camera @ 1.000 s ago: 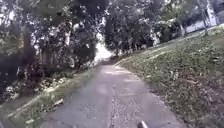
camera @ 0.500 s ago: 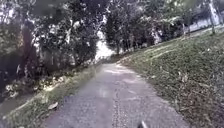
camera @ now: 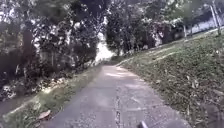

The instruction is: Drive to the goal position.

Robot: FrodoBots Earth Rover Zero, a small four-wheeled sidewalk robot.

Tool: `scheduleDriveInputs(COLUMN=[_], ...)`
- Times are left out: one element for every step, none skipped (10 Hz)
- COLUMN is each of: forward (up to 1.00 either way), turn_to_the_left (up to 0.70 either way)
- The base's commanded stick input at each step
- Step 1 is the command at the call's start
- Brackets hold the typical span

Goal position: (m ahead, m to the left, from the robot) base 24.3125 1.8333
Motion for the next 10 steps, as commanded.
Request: scheduleDriveInputs(forward=[0.5, 0.5, 0.5, 0.5, 0.5, 0.5, 0.5, 0.5, 0.5, 0.5], turn_to_the_left=[0.0, 0.0, 0.0, 0.0, 0.0, 0.0, 0.0, 0.0, 0.0, 0.0])
